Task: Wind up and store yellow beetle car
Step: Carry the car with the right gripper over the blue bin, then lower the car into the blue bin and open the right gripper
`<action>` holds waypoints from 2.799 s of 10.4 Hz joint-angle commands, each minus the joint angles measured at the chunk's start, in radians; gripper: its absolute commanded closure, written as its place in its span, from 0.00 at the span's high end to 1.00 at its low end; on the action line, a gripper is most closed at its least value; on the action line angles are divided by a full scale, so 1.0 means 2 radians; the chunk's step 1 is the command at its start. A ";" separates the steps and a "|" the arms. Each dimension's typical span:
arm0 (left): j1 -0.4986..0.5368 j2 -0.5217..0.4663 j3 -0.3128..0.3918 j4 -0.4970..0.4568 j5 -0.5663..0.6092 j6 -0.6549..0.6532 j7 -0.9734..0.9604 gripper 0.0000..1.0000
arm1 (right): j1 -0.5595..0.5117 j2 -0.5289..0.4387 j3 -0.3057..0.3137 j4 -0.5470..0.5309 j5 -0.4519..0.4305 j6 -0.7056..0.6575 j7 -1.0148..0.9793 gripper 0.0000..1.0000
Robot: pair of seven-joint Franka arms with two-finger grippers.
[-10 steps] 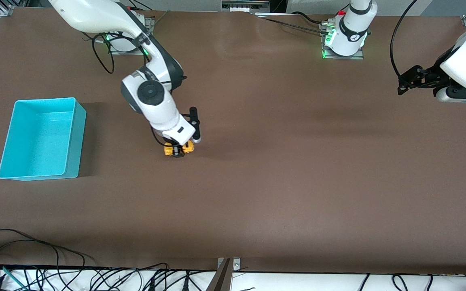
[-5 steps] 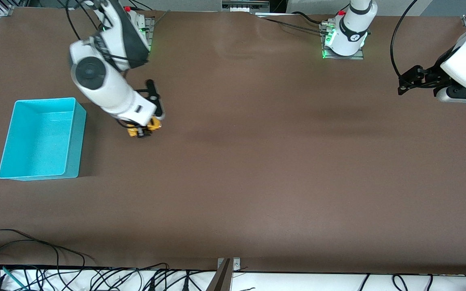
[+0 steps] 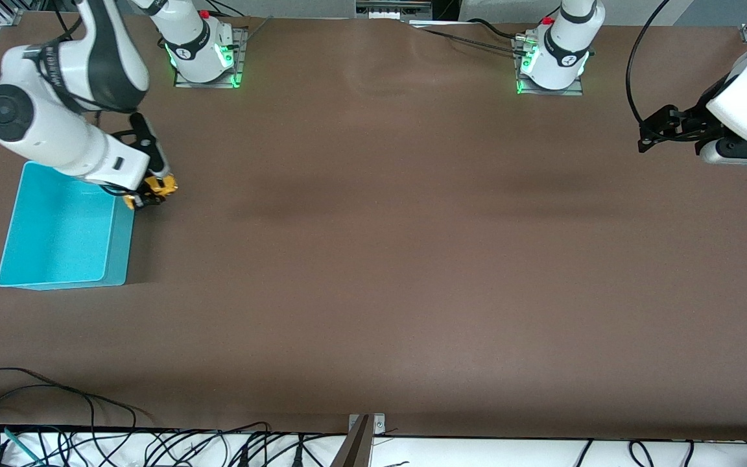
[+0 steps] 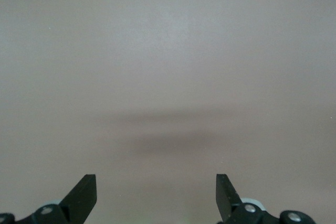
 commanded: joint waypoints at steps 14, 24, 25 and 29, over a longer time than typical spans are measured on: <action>0.005 0.003 0.000 0.012 -0.007 -0.011 0.001 1.00 | -0.172 0.128 -0.071 -0.059 -0.079 0.268 -0.269 0.01; 0.006 0.003 0.000 0.012 -0.007 -0.011 0.000 1.00 | -0.203 0.158 -0.054 -0.038 -0.027 0.207 -0.283 1.00; 0.006 0.003 0.000 0.012 -0.007 -0.011 0.001 1.00 | -0.202 0.145 -0.051 -0.031 -0.024 0.180 -0.282 1.00; 0.006 0.003 0.000 0.012 -0.008 -0.011 0.001 1.00 | -0.197 0.075 -0.020 -0.014 -0.020 0.104 -0.272 1.00</action>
